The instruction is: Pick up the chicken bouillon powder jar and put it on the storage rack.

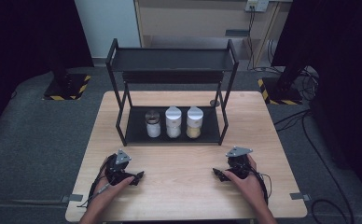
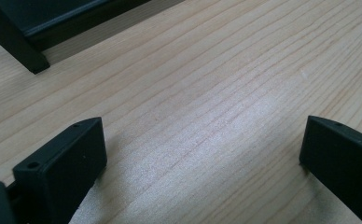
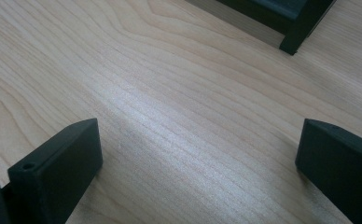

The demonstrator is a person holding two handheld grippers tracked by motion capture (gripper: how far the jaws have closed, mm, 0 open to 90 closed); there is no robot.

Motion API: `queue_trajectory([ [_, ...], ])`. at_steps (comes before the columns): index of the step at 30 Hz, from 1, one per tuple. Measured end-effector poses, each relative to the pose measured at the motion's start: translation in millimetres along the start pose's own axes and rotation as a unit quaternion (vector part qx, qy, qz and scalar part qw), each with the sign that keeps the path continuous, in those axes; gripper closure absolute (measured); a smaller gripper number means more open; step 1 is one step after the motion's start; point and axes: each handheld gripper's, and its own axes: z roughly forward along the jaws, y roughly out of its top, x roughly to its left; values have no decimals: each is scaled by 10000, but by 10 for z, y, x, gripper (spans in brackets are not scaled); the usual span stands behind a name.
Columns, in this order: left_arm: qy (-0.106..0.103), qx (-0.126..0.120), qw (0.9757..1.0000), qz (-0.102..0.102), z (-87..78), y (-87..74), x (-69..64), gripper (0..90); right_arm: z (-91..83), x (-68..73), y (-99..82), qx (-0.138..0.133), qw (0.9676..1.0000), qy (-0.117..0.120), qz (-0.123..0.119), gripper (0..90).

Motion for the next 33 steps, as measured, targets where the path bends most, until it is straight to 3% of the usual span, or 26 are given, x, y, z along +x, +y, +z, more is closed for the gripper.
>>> queue_trajectory([
  [33,-44,0,10000,49,18,17,27,0,1,4,-4,-9,10000,-7,12,10],
])
